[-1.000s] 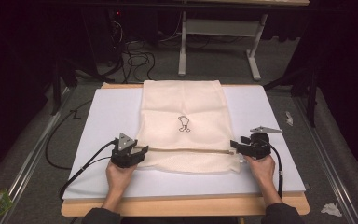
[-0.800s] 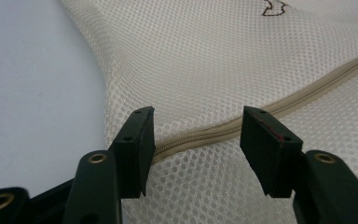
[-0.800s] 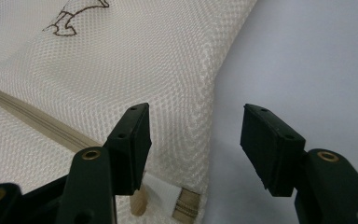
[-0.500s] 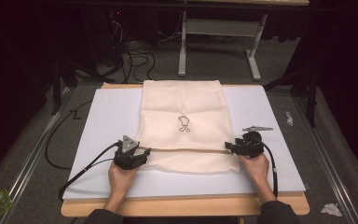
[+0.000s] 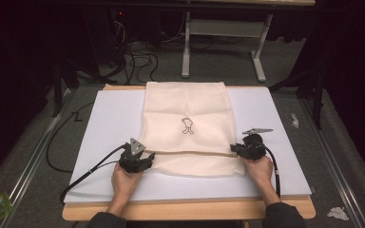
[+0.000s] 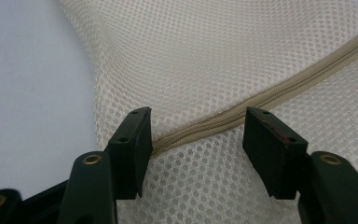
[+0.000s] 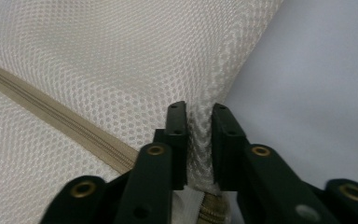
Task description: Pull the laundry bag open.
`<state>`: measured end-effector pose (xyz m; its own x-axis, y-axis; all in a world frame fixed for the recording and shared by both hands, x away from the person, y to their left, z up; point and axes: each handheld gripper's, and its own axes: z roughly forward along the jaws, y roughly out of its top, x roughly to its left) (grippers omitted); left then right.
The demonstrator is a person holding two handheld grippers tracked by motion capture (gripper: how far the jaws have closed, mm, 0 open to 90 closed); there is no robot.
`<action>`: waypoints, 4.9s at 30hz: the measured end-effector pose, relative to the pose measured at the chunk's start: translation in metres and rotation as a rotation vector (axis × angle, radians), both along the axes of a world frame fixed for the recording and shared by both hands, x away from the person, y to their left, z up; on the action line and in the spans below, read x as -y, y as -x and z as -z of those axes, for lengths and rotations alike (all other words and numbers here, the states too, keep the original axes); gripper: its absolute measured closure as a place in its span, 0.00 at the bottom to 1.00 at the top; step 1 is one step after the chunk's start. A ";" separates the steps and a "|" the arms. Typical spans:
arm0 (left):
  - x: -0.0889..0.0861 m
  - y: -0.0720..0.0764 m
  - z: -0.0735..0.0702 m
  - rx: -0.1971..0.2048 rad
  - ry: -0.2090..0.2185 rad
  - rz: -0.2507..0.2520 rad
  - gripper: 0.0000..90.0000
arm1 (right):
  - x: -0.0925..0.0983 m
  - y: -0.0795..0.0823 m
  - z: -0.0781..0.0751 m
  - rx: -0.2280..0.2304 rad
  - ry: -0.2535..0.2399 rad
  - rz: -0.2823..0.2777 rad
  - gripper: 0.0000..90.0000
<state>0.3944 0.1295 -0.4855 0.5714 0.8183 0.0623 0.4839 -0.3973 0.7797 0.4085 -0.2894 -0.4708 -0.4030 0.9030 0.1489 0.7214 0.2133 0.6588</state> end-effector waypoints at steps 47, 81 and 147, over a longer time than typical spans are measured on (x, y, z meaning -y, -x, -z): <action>0.061 0.001 -0.039 -0.033 0.123 0.198 0.49 | 0.000 0.005 -0.041 0.098 -0.059 -0.106 0.98; 0.138 -0.003 -0.048 -0.068 0.211 0.368 0.61 | -0.030 -0.004 -0.070 0.122 -0.038 -0.169 0.98; 0.186 -0.012 -0.040 -0.125 0.287 0.459 0.97 | -0.042 -0.002 -0.069 0.123 -0.048 -0.212 0.98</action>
